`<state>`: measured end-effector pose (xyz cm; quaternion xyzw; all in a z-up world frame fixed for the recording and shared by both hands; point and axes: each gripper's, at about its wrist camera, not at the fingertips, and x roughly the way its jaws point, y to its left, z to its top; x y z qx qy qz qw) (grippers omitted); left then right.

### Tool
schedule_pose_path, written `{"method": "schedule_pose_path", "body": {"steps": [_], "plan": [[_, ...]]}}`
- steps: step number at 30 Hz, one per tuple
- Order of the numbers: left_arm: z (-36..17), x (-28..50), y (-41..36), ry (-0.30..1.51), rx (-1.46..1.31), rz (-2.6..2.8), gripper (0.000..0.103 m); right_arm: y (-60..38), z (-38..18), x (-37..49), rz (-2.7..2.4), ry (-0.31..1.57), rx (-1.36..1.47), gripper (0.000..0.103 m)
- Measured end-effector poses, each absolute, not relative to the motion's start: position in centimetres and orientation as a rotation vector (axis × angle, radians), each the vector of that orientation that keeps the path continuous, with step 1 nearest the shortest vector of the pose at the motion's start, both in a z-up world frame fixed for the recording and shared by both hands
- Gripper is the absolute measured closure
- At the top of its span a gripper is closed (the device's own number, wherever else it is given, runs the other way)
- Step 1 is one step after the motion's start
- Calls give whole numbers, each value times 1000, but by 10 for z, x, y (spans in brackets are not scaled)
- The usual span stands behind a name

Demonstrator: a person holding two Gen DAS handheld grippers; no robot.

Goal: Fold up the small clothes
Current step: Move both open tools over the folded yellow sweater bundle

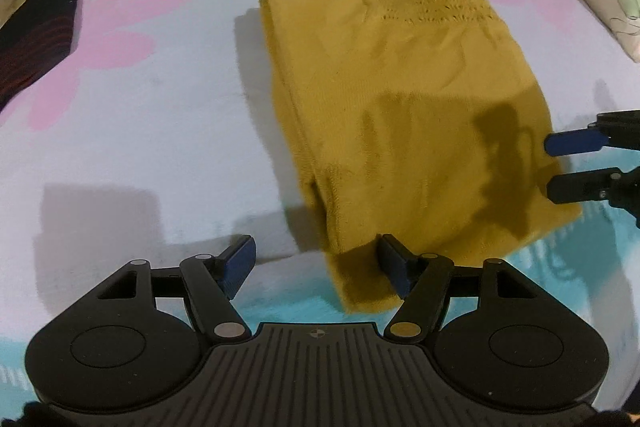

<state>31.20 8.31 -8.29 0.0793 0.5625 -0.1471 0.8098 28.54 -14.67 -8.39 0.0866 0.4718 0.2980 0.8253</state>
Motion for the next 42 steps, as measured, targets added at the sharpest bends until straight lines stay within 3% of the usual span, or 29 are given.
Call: {"method": "schedule_pose_path", "body": {"steps": [6,8,10,14,17,22,30,37,42], "plan": [[-49,317,86,1085,148,-234,37,-163,-65,292,611,955,246,33],[-44,319,84,1019,79,-225,36,-172,-56,300,563,899,294,22],[-47,322,79,991,33,-229,28,-179,-52,308,485,854,326,18],[-64,325,61,1008,37,-249,25,-175,-57,328,335,824,314,3],[-75,322,57,1032,74,-248,22,-165,-69,343,257,839,265,3],[-92,318,64,1060,72,-252,7,-148,-96,361,185,889,129,0],[-81,313,69,1027,54,-264,5,-148,-103,375,187,887,133,0],[-49,341,87,919,-153,-193,5,-180,-100,367,250,901,295,0],[-68,377,66,959,-4,-99,5,-196,-98,360,266,910,355,0]]}}
